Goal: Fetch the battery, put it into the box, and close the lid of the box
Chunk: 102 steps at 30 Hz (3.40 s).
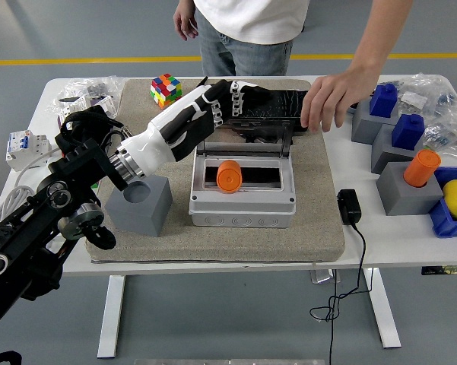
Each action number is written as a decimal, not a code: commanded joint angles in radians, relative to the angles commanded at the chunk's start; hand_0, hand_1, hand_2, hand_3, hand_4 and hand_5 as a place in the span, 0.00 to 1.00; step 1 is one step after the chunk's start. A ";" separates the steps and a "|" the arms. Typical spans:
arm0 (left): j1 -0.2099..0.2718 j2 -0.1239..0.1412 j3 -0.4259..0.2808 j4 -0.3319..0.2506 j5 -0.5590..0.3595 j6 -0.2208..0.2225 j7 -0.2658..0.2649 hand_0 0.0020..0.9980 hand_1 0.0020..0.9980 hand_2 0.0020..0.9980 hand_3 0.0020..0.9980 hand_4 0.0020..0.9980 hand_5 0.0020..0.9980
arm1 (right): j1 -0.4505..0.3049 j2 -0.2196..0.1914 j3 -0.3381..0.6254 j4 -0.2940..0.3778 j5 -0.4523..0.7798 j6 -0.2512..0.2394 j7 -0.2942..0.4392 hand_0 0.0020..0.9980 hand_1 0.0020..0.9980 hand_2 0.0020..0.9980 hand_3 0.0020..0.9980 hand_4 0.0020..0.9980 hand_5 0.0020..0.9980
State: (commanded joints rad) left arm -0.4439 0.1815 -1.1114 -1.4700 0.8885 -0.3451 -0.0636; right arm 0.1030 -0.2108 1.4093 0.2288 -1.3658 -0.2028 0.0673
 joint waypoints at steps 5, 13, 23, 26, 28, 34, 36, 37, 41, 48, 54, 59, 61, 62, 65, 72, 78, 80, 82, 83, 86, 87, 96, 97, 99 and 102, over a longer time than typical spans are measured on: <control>0.051 -0.009 -0.121 0.013 -0.151 0.030 -0.039 0.86 0.86 0.81 0.77 1.00 1.00 | -0.001 0.005 0.006 0.000 -0.003 0.000 0.000 0.91 0.91 0.86 0.90 1.00 1.00; 0.103 -0.042 -0.304 0.030 -0.306 0.113 -0.108 0.86 0.91 0.86 0.82 1.00 1.00 | -0.005 0.010 0.018 -0.001 -0.008 0.001 -0.001 0.91 0.91 0.85 0.90 1.00 1.00; 0.144 -0.027 -0.438 0.090 -0.362 0.192 -0.149 0.88 0.95 0.93 0.90 1.00 1.00 | -0.004 0.013 0.026 0.001 -0.011 0.002 -0.001 0.91 0.90 0.85 0.90 1.00 1.00; 0.158 -0.022 -0.489 0.097 -0.243 0.237 -0.132 0.88 0.95 0.93 0.90 1.00 1.00 | -0.004 0.013 0.029 0.000 -0.013 0.002 -0.001 0.91 0.90 0.85 0.90 1.00 1.00; 0.167 -0.019 -0.518 0.092 -0.158 0.275 -0.116 0.89 0.95 0.93 0.90 1.00 1.00 | -0.004 0.013 0.030 0.000 -0.013 0.002 -0.001 0.91 0.90 0.85 0.90 1.00 1.00; 0.193 -0.004 -0.567 0.088 0.095 0.337 -0.078 0.90 0.95 0.93 0.90 1.00 1.00 | -0.005 0.013 0.027 0.000 -0.012 0.001 0.000 0.91 0.90 0.85 0.90 1.00 1.00; 0.198 -0.002 -0.577 0.088 0.180 0.346 -0.074 0.90 0.95 0.93 0.90 1.00 1.00 | -0.005 0.012 0.025 0.001 -0.010 0.001 0.000 0.91 0.90 0.85 0.90 1.00 1.00; 0.200 -0.001 -0.584 0.087 0.219 0.356 -0.073 0.90 0.95 0.93 0.90 1.00 1.00 | -0.006 0.012 0.026 0.000 -0.011 0.001 0.000 0.91 0.90 0.85 0.90 1.00 1.00; 0.205 0.001 -0.597 0.082 0.380 0.384 -0.080 0.92 0.97 0.94 0.90 1.00 1.00 | -0.008 0.010 0.026 0.000 -0.012 0.001 0.000 0.91 0.90 0.85 0.90 1.00 1.00; 0.213 -0.002 -0.604 0.077 0.672 0.400 -0.095 0.92 0.97 0.94 0.90 1.00 1.00 | -0.012 0.011 0.023 0.000 -0.010 0.001 0.000 0.91 0.90 0.86 0.90 1.00 1.00; 0.216 -0.006 -0.619 0.086 0.841 0.417 -0.098 0.94 1.00 0.97 0.94 1.00 1.00 | -0.009 0.011 0.023 0.000 -0.008 0.000 0.001 0.91 0.90 0.86 0.90 1.00 1.00; 0.218 -0.009 -0.629 0.089 0.875 0.423 -0.096 0.96 1.00 0.99 0.96 1.00 1.00 | -0.009 0.011 0.026 -0.001 -0.010 0.000 0.001 0.91 0.90 0.86 0.90 1.00 1.00; 0.219 -0.009 -0.630 0.089 0.879 0.422 -0.095 0.96 1.00 0.99 0.96 1.00 1.00 | -0.009 0.011 0.027 -0.001 -0.010 0.000 0.001 0.91 0.90 0.86 0.90 1.00 1.00; 0.220 -0.008 -0.628 0.087 0.889 0.423 -0.094 0.96 1.00 0.99 0.96 1.00 1.00 | -0.010 0.011 0.027 -0.001 -0.011 0.000 0.001 0.91 0.90 0.86 0.90 1.00 1.00; 0.223 0.000 -0.614 0.077 0.941 0.411 -0.075 1.00 1.00 0.99 0.86 1.00 1.00 | -0.009 0.011 0.027 0.000 -0.010 -0.001 0.000 0.91 0.91 0.86 0.90 1.00 1.00; 0.176 0.042 -0.501 0.099 1.159 0.381 -0.014 1.00 1.00 0.99 0.86 1.00 1.00 | -0.005 0.009 0.028 -0.001 -0.011 -0.002 0.000 0.91 0.91 0.86 0.90 1.00 1.00; 0.098 0.066 -0.351 0.122 1.203 0.307 0.057 1.00 1.00 0.97 0.88 1.00 1.00 | 0.003 0.003 0.023 0.001 -0.007 -0.003 0.000 0.91 0.91 0.86 0.90 1.00 1.00; 0.073 0.065 -0.294 0.131 1.204 0.302 0.071 1.00 1.00 0.97 0.88 1.00 1.00 | 0.002 0.003 0.026 -0.001 -0.010 -0.003 -0.001 0.91 0.91 0.86 0.90 1.00 1.00; 0.044 0.062 -0.232 0.144 1.194 0.299 0.088 1.00 1.00 0.97 0.89 1.00 1.00 | 0.001 0.004 0.030 -0.002 -0.013 -0.003 -0.001 0.91 0.91 0.86 0.90 1.00 1.00; 0.039 0.061 -0.214 0.147 1.192 0.298 0.092 1.00 1.00 0.97 0.89 1.00 1.00 | 0.001 0.004 0.030 -0.002 -0.014 -0.003 -0.001 0.91 0.91 0.86 0.90 1.00 1.00; 0.004 0.055 -0.133 0.148 1.151 0.267 0.133 1.00 1.00 0.97 0.89 1.00 1.00 | 0.005 0.003 0.029 -0.002 -0.014 -0.004 -0.001 0.91 0.91 0.86 0.90 1.00 1.00; -0.003 0.052 -0.115 0.142 1.137 0.254 0.146 1.00 1.00 0.97 0.89 1.00 1.00 | 0.006 0.003 0.028 -0.001 -0.014 -0.004 -0.001 0.91 0.91 0.86 0.90 1.00 1.00; -0.066 0.047 0.057 0.118 1.037 0.179 0.214 1.00 1.00 0.91 0.87 1.00 1.00 | 0.010 -0.001 0.034 -0.002 -0.019 -0.005 -0.002 0.91 0.91 0.86 0.90 1.00 1.00; -0.071 0.049 0.073 0.117 1.026 0.174 0.217 1.00 1.00 0.91 0.87 1.00 1.00 | 0.010 -0.001 0.034 -0.002 -0.019 -0.005 -0.002 0.91 0.91 0.86 0.90 1.00 1.00; -0.079 0.053 0.097 0.111 1.018 0.168 0.223 1.00 1.00 0.91 0.87 1.00 1.00 | 0.011 -0.001 0.032 -0.002 -0.018 -0.005 -0.002 0.91 0.91 0.86 0.90 1.00 1.00; -0.090 0.057 0.126 0.105 1.011 0.166 0.226 1.00 1.00 0.88 0.84 1.00 1.00 | 0.012 -0.003 0.030 -0.002 -0.018 -0.005 -0.002 0.91 0.91 0.86 0.90 1.00 1.00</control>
State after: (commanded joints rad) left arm -0.5336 0.2389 -0.9859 -1.3648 1.8997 -0.1793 0.1620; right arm 0.1150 -0.2135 1.4395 0.2268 -1.3843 -0.2074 0.0654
